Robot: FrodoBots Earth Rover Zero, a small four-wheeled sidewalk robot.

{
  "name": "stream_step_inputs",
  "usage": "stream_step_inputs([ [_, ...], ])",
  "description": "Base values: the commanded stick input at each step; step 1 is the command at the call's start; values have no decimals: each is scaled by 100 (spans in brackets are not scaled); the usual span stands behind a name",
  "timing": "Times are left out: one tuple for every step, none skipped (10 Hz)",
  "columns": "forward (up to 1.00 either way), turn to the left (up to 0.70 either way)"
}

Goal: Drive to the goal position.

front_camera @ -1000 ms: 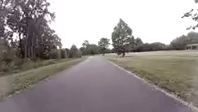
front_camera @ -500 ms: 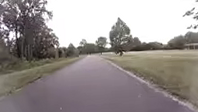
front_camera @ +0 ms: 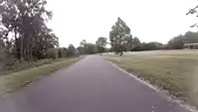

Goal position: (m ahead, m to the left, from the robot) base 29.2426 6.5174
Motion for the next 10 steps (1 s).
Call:
stream_step_inputs([
  [70,0],
  [70,0],
  [70,0],
  [70,0],
  [70,0],
  [70,0],
  [70,0],
  [70,0],
  [70,0],
  [70,0],
])
